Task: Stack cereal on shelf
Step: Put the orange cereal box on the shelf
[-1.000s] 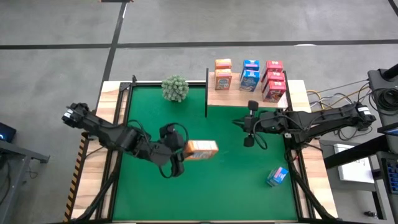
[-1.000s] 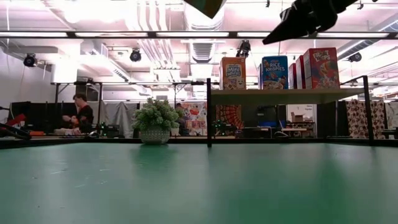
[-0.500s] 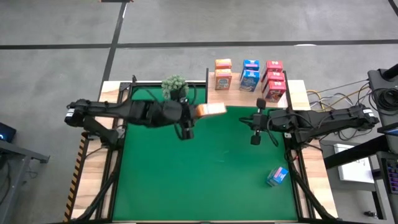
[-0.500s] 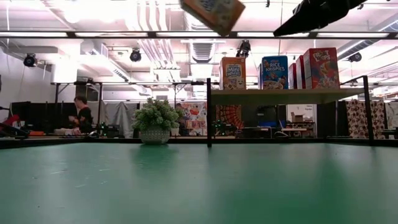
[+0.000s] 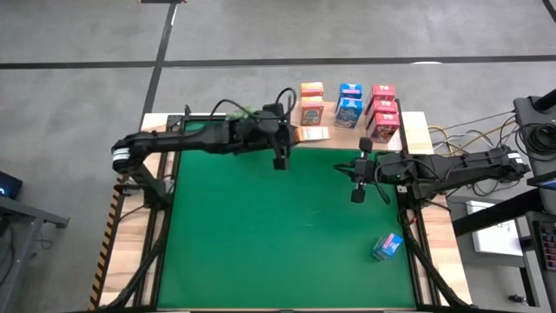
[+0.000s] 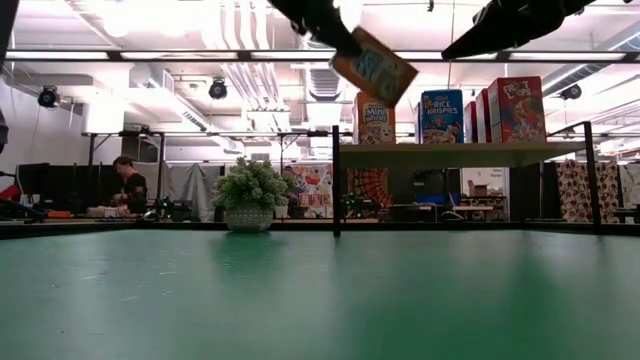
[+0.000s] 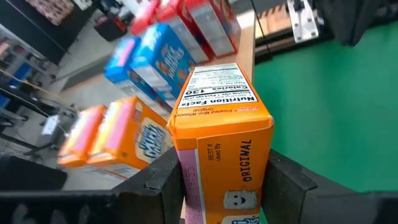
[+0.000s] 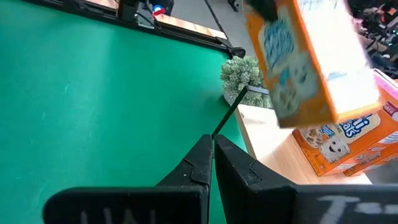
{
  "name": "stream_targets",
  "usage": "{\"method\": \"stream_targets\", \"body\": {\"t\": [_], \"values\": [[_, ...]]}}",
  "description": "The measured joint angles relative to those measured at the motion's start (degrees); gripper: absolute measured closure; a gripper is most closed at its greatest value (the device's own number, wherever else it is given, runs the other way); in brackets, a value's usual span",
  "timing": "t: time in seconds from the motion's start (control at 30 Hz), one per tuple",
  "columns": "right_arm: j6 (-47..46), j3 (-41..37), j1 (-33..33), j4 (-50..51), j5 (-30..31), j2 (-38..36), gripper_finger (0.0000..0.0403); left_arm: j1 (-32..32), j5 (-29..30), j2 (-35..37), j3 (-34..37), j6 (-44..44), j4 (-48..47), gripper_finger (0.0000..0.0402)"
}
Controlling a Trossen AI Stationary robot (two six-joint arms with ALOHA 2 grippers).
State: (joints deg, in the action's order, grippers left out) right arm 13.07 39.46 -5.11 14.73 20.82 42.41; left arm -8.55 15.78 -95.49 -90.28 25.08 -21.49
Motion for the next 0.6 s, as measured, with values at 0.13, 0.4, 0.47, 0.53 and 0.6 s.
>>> {"method": "stream_targets", "body": {"t": [0.13,0.4,0.47,0.53,0.6], "values": [[0.45,-0.12,0.00,0.02,0.00,0.02,0.0394,-1.65,-1.86,-1.67,0.00,-0.02,-0.07,0.0253],[0.57,-0.15,-0.01,0.01,0.00,0.00,0.0394,-2.39,-1.87,-3.46,0.00,-2.66,0.45,0.0253],[0.60,-0.15,-0.01,-0.01,0.00,0.01,0.0394,-2.39,-1.87,-3.73,0.00,-3.19,0.53,0.0253],[0.60,-0.15,-0.01,-0.01,0.00,0.00,0.0394,-2.39,-1.87,-4.20,-0.02,-3.41,0.67,0.0253],[0.49,-0.15,-0.01,0.00,0.00,0.00,0.0394,-2.39,-1.87,-4.74,-0.02,-3.56,0.50,0.0253]]}}
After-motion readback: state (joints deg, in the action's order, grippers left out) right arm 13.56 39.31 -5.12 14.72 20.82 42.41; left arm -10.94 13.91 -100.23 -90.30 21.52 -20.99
